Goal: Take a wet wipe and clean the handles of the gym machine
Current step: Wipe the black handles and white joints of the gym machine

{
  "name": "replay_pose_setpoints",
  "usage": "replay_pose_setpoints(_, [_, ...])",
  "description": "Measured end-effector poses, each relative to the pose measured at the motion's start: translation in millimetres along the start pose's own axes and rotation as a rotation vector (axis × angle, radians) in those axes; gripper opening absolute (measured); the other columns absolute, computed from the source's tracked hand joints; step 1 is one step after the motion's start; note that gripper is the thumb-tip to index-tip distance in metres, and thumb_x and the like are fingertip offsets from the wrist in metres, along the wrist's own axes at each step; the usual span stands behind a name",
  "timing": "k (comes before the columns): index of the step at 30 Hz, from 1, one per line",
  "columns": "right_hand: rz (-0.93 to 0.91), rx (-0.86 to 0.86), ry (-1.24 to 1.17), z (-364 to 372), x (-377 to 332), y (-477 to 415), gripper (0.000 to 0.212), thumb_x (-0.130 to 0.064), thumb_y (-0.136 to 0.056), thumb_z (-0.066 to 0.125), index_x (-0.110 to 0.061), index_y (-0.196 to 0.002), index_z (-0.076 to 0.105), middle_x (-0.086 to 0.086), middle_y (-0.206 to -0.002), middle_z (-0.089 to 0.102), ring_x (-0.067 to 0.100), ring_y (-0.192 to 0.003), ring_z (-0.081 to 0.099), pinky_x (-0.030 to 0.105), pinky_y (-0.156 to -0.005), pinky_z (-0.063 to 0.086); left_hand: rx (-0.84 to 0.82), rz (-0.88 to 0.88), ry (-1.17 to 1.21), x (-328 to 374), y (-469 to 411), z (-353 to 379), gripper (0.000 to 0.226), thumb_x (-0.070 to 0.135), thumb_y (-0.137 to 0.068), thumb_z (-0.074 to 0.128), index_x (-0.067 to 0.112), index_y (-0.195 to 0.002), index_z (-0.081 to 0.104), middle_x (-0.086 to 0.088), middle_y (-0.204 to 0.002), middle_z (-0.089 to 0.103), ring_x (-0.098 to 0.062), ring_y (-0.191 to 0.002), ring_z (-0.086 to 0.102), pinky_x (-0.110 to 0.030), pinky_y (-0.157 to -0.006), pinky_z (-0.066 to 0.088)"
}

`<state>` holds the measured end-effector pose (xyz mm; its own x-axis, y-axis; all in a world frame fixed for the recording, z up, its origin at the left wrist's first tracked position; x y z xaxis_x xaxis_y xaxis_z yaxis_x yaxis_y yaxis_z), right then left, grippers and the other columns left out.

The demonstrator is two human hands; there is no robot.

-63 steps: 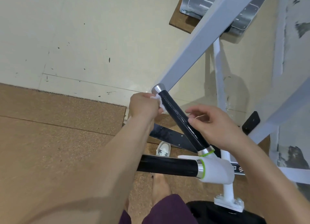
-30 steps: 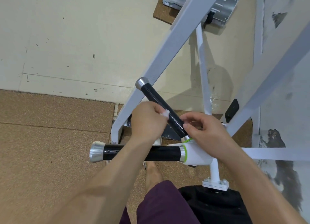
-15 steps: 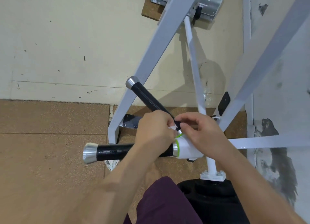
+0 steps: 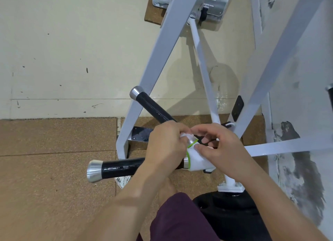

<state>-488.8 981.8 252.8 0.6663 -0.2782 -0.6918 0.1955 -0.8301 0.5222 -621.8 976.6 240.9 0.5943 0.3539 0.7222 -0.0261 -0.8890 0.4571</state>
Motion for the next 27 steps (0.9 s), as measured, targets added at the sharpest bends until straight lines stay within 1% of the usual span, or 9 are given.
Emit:
replay_pose_setpoints(2, [0.012,0.043,0.051,-4,2,-1,0.039,-0.007,-0.076,0.071,-0.031,-0.106,0.063,-0.008,-0.098,0.059,0.006,-0.079,0.053,0.011,-0.068,0.044,0.03,0.026,-0.093,8,-5,1,0.02,0.015,-0.088,0.058,0.025,-0.099,0.071,0.002,-0.1,0.065,-0.019,-0.092,0.06,-0.034,-0.081,0.048])
replay_pose_setpoints(5, [0.047,0.09,0.043,-11,10,0,0.039,-0.002,-0.078,0.068,-0.031,-0.103,0.061,-0.004,-0.094,0.06,0.011,-0.075,0.056,0.017,-0.068,0.05,-0.118,0.123,-0.315,31,-16,23,0.027,0.015,-0.09,0.054,0.024,-0.112,0.066,-0.002,-0.103,0.065,-0.023,-0.096,0.061,-0.035,-0.083,0.047])
replay_pose_setpoints(9, [0.106,0.107,-0.11,-21,19,3,0.033,-0.003,-0.084,0.063,-0.025,-0.109,0.059,-0.001,-0.094,0.062,0.015,-0.077,0.06,0.025,-0.072,0.054,-0.144,0.19,-0.245,41,-16,27,0.01,0.02,-0.086,0.06,0.017,-0.094,0.056,0.0,-0.085,0.062,-0.024,-0.086,0.057,-0.036,-0.07,0.043])
replay_pose_setpoints(12, [0.074,0.003,-0.181,-12,10,1,0.026,-0.01,-0.084,0.065,-0.027,-0.105,0.062,-0.006,-0.095,0.064,0.006,-0.078,0.06,0.014,-0.07,0.048,-0.084,0.262,-0.176,21,0,16,0.009,0.016,-0.086,0.061,0.019,-0.091,0.068,0.005,-0.091,0.062,-0.018,-0.089,0.056,-0.032,-0.075,0.044])
replay_pose_setpoints(16, [-0.003,-0.042,0.048,1,3,-10,0.013,-0.02,-0.078,0.074,-0.027,-0.088,0.071,-0.015,-0.077,0.059,-0.001,-0.069,0.05,0.01,-0.061,0.037,-0.03,0.187,-0.11,8,4,4,0.015,0.012,-0.084,0.066,0.022,-0.093,0.073,0.009,-0.094,0.062,-0.008,-0.086,0.056,-0.016,-0.071,0.039])
replay_pose_setpoints(20, [0.017,-0.042,0.096,-6,7,-21,0.008,-0.016,-0.078,0.073,-0.023,-0.08,0.075,-0.013,-0.067,0.061,0.004,-0.061,0.05,0.013,-0.056,0.037,-0.015,0.124,-0.183,9,0,2,0.011,0.018,-0.082,0.068,0.027,-0.087,0.067,0.013,-0.084,0.058,-0.007,-0.078,0.052,-0.018,-0.064,0.037])
replay_pose_setpoints(22, [0.0,-0.02,0.197,-9,3,-25,0.009,-0.016,-0.08,0.07,-0.022,-0.081,0.076,-0.016,-0.07,0.058,0.001,-0.064,0.05,0.013,-0.059,0.037,-0.009,0.102,-0.217,6,1,-1,0.01,0.02,-0.082,0.069,0.028,-0.087,0.066,0.014,-0.081,0.058,-0.005,-0.075,0.051,-0.013,-0.059,0.032])
replay_pose_setpoints(24, [-0.039,0.042,0.294,-6,-6,-26,0.01,-0.016,-0.083,0.067,-0.02,-0.085,0.076,-0.01,-0.079,0.058,0.006,-0.072,0.052,0.022,-0.068,0.041,0.019,0.078,-0.224,3,4,-5,0.008,0.022,-0.082,0.069,0.028,-0.088,0.066,0.015,-0.077,0.059,-0.004,-0.073,0.052,-0.011,-0.056,0.03])
replay_pose_setpoints(27, [-0.097,0.095,0.328,0,-17,-21,0.015,-0.012,-0.085,0.061,-0.017,-0.092,0.073,0.002,-0.089,0.065,0.018,-0.084,0.058,0.036,-0.079,0.046,0.039,0.065,-0.28,1,7,-8,0.005,0.024,-0.084,0.064,0.026,-0.087,0.068,0.01,-0.079,0.067,-0.011,-0.076,0.059,-0.02,-0.06,0.033])
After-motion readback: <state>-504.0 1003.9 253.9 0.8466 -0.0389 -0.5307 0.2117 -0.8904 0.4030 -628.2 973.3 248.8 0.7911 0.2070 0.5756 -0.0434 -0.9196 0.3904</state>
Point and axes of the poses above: each hand's wrist, its own y-axis away from the middle knuckle, its own z-axis out of the palm, x = y × z, the point moved 8 cm from there along -y, towards the middle knuckle
